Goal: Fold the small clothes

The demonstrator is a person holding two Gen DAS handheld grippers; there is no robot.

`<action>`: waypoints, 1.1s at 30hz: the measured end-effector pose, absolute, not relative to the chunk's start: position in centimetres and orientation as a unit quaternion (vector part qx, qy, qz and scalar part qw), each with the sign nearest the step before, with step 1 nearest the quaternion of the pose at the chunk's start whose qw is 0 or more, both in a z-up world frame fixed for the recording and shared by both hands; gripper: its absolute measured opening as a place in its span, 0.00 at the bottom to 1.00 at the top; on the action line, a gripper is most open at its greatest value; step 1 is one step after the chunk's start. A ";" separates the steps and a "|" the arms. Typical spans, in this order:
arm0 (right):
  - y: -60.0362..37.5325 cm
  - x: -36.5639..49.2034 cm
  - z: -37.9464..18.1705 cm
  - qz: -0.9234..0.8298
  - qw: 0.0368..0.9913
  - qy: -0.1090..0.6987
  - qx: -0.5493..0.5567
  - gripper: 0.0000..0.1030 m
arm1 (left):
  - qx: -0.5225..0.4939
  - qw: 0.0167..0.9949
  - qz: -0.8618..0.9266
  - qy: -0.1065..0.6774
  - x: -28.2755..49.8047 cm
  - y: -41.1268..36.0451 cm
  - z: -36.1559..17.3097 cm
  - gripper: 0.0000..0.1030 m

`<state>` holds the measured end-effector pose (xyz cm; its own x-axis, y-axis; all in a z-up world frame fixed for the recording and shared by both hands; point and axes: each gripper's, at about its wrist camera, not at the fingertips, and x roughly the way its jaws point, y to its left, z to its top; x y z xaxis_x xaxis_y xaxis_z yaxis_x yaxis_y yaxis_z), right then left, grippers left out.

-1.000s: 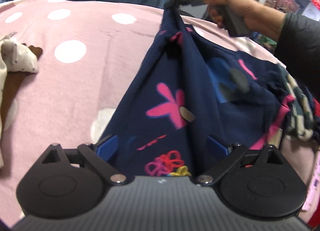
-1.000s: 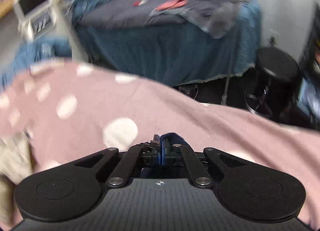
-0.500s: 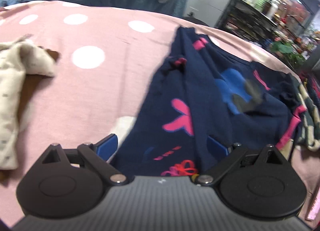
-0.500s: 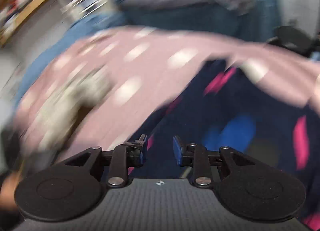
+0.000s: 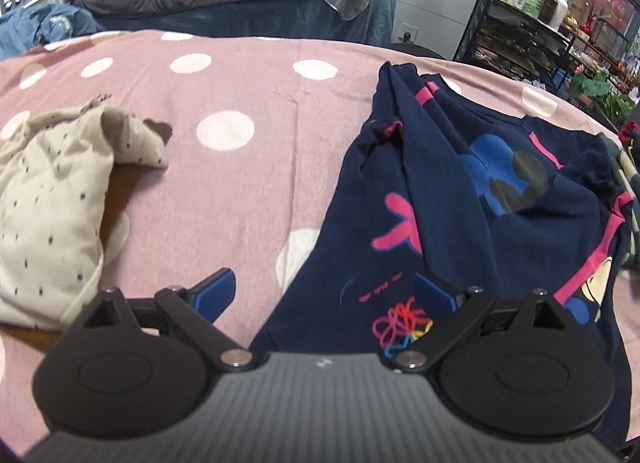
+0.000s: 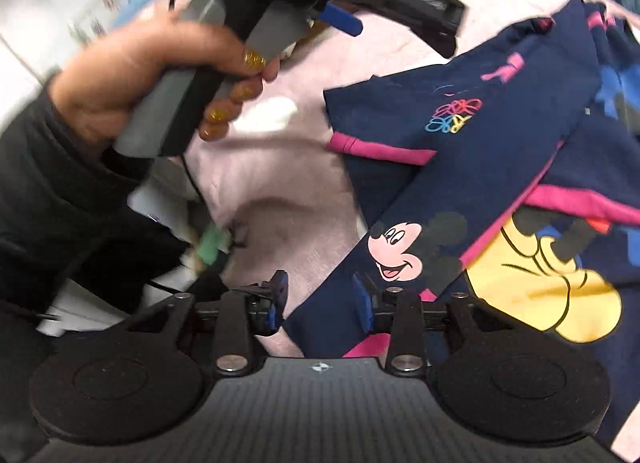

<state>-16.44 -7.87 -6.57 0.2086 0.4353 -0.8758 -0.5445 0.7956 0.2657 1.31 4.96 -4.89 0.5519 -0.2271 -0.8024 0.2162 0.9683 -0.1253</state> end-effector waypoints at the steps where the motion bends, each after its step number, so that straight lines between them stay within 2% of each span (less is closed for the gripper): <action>1: -7.2 -16.9 -6.8 0.306 0.776 0.545 -0.081 0.79 | -0.008 0.880 -0.123 0.459 1.1 5.2 -5.0 0.94; 2: -6.0 -17.4 -7.2 0.297 0.777 0.544 -0.114 0.89 | -0.009 0.879 -0.121 0.461 1.0 5.5 -5.1 0.94; 3: -5.1 -17.8 -7.8 0.290 0.774 0.545 -0.138 0.94 | -0.010 0.879 -0.120 0.462 0.9 5.7 -5.1 0.94; 4: -4.6 -18.5 -8.5 0.291 0.769 0.546 -0.163 0.96 | -0.010 0.878 -0.121 0.463 0.8 5.9 -5.1 0.94; 6: -4.1 -19.6 -9.8 0.288 0.768 0.536 -0.200 0.92 | -0.009 0.878 -0.120 0.464 0.8 6.2 -5.0 0.94; 7: -4.2 -20.0 -10.1 0.284 0.774 0.525 -0.210 0.81 | -0.007 0.878 -0.120 0.463 0.8 6.2 -4.9 0.94; 8: -4.5 -20.3 -10.0 0.283 0.785 0.507 -0.217 0.32 | -0.005 0.878 -0.121 0.463 0.9 6.3 -4.8 0.94; 9: -5.3 -20.2 -9.6 0.277 0.796 0.494 -0.213 0.10 | -0.005 0.878 -0.122 0.462 0.9 6.3 -4.7 0.94; 16: -18.6 -18.0 -4.1 0.211 0.849 0.481 0.056 0.10 | 0.001 0.880 -0.128 0.458 3.0 5.8 -4.3 0.94; 19: -24.8 -18.7 -4.7 0.139 0.852 0.485 0.142 0.11 | 0.007 0.880 -0.129 0.457 5.1 5.1 -4.1 0.94; 23: -29.8 -20.0 -8.4 0.089 0.819 0.506 0.257 0.11 | 0.033 0.887 -0.142 0.439 8.4 2.9 -4.1 0.94; 27: -30.1 -20.3 -9.2 0.095 0.818 0.481 0.302 0.11 | 0.128 0.894 -0.151 0.403 11.6 -0.2 -5.2 0.94; 30: -30.5 -20.4 -9.4 0.088 0.818 0.471 0.317 0.12 | 0.260 0.893 -0.160 0.332 12.4 -3.1 -5.9 0.94; 31: -30.5 -20.3 -9.5 0.086 0.818 0.470 0.320 0.12 | 0.306 0.884 -0.169 0.310 12.4 -4.0 -6.2 0.92; 33: -30.9 -20.5 -9.8 0.085 0.813 0.472 0.329 0.12 | 0.356 0.866 -0.196 0.291 12.8 -5.4 -7.0 0.76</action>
